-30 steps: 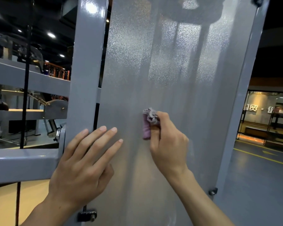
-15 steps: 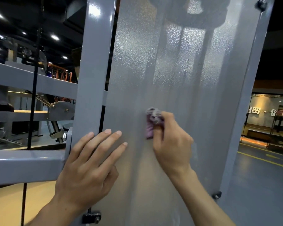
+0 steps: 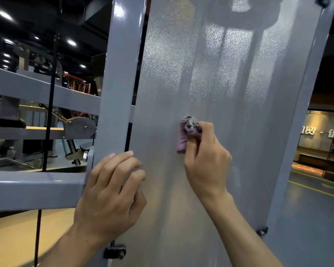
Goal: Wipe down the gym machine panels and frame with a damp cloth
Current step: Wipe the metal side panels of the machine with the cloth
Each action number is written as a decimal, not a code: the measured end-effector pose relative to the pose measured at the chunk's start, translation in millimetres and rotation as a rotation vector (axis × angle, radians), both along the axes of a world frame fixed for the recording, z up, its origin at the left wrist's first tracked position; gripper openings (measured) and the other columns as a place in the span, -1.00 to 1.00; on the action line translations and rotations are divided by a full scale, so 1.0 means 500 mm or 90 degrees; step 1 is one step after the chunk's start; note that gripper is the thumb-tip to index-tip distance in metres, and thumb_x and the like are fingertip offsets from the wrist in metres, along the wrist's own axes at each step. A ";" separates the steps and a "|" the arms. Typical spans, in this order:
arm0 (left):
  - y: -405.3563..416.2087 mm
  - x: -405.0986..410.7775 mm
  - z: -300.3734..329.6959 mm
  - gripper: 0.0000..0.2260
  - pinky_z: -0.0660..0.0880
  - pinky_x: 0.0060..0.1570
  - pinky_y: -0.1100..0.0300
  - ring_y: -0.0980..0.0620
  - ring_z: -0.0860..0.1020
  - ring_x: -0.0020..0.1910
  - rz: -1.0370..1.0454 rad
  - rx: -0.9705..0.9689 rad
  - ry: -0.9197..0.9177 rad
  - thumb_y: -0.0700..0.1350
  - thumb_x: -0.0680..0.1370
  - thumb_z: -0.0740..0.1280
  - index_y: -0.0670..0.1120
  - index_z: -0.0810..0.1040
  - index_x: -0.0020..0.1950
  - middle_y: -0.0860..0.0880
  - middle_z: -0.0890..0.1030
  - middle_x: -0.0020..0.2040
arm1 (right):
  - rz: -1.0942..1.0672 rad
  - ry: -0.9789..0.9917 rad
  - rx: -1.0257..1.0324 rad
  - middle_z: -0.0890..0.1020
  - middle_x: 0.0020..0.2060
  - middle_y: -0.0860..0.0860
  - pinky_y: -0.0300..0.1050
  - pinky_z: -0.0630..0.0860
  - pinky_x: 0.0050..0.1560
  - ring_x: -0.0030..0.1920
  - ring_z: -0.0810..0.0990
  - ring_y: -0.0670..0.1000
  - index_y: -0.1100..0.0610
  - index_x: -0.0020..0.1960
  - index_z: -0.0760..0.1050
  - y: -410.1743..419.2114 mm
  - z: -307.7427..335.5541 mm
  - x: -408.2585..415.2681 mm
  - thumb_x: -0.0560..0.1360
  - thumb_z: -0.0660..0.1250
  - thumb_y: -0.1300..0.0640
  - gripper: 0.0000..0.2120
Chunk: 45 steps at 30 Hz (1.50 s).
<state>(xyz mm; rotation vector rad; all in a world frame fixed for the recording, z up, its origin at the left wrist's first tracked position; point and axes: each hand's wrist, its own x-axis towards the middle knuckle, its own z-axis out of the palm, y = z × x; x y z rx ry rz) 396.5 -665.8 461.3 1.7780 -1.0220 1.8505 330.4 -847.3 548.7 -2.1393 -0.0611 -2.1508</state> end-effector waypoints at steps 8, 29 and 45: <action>0.000 0.001 0.001 -0.90 0.29 0.46 -0.06 -0.18 0.48 0.32 -0.012 -0.010 -0.013 -0.18 0.50 0.30 -0.10 0.49 0.01 -0.12 0.55 0.15 | -0.026 0.029 -0.138 0.65 -0.29 0.02 -0.03 0.45 -0.41 -0.36 0.58 0.20 0.15 -0.04 0.60 0.037 0.033 0.003 0.46 0.23 0.11 -0.79; -0.002 0.004 -0.003 -0.84 0.25 0.50 -0.03 -0.19 0.47 0.19 -0.001 -0.022 -0.023 -0.14 0.45 0.31 -0.04 0.52 0.03 -0.14 0.60 0.06 | -0.027 0.122 -0.521 0.44 -0.30 0.02 -0.01 0.30 -0.40 -0.38 0.45 0.10 0.10 0.04 0.64 0.061 0.026 -0.004 0.65 0.28 0.13 -0.84; -0.005 0.008 -0.008 -0.86 0.26 0.46 0.04 -0.12 0.48 0.06 -0.002 -0.019 -0.032 -0.15 0.42 0.33 -0.02 0.60 -0.06 -0.05 0.58 0.04 | -0.074 0.075 -0.591 0.44 -0.31 0.02 -0.03 0.33 -0.45 -0.40 0.42 0.09 0.05 0.03 0.65 0.053 0.112 -0.005 0.68 0.26 0.13 -0.81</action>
